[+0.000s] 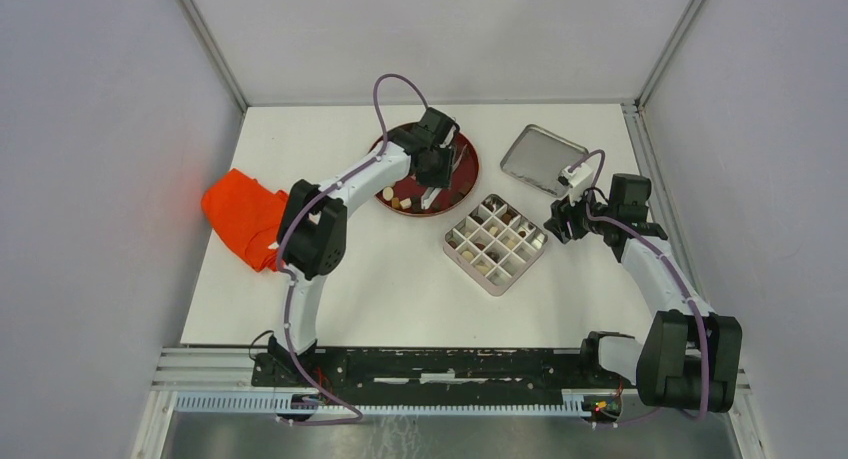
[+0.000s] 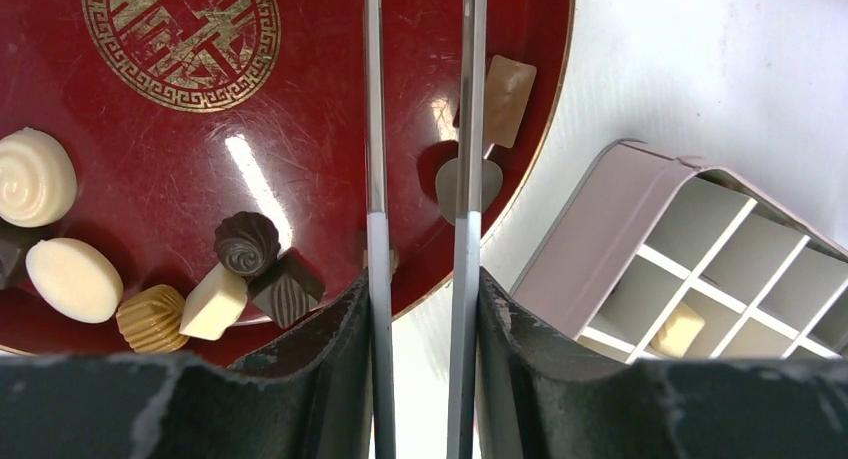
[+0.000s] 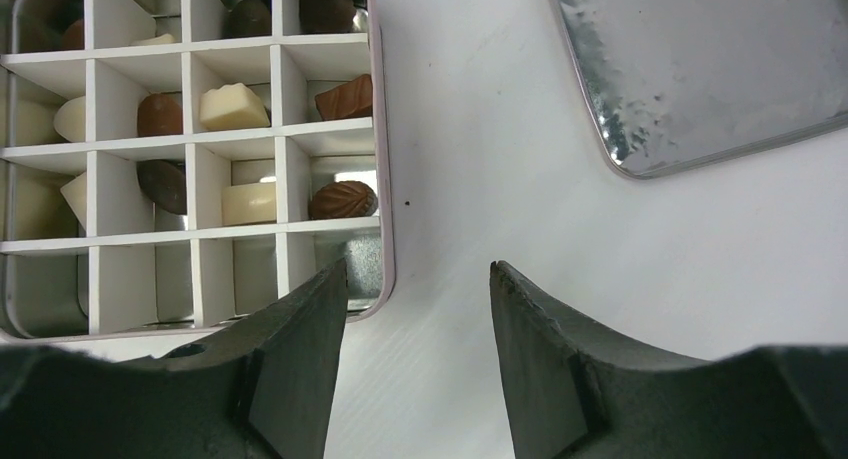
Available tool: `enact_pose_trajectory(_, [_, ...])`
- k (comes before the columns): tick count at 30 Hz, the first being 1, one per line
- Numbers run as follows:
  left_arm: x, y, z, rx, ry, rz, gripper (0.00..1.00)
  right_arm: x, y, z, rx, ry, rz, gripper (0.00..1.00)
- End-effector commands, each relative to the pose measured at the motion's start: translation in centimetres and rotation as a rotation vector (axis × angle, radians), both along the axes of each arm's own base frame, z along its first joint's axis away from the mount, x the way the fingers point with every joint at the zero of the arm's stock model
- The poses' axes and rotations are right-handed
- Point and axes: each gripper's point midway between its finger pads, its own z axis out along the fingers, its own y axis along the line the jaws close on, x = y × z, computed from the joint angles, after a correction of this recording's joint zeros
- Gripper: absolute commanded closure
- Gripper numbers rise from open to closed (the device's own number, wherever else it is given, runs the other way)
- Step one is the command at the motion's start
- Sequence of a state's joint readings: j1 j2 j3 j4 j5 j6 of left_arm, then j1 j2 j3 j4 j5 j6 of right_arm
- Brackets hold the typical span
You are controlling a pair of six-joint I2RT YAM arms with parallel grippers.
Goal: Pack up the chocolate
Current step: Pick up the fake chocolate from the plate.
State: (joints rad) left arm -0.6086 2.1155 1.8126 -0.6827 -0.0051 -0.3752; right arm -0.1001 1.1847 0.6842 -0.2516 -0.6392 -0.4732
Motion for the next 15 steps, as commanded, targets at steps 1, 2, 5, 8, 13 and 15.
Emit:
enact_pose_trajectory(1, [1.5,-0.6,1.6,0.004,-0.052,0.031,0.58,1.0,0.2,2.5,0.005,-0.077,0.025,0.4])
enact_pose_trajectory(2, [1.5,-0.7,1.6,0.006,-0.051,0.028,0.58,0.9,0.2,2.5,0.004,-0.076,0.025,0.39])
enact_pose_trajectory(5, [1.4,-1.1,1.3,0.009,-0.047,0.021,0.58,0.9,0.2,2.6,0.004,-0.081,0.024,0.39])
enact_pose_trajectory(8, [1.4,-1.4,1.0,0.013,-0.042,0.018,0.58,0.9,0.2,2.6,0.006,-0.079,0.026,0.39])
enact_pose_trajectory(13, [1.4,-1.8,0.7,0.012,-0.039,0.022,0.58,0.9,0.2,2.6,0.007,-0.079,0.029,0.39])
enact_pose_trajectory(15, [1.6,-2.0,0.7,0.009,-0.041,0.026,0.58,0.9,0.2,2.6,0.007,-0.081,0.028,0.39])
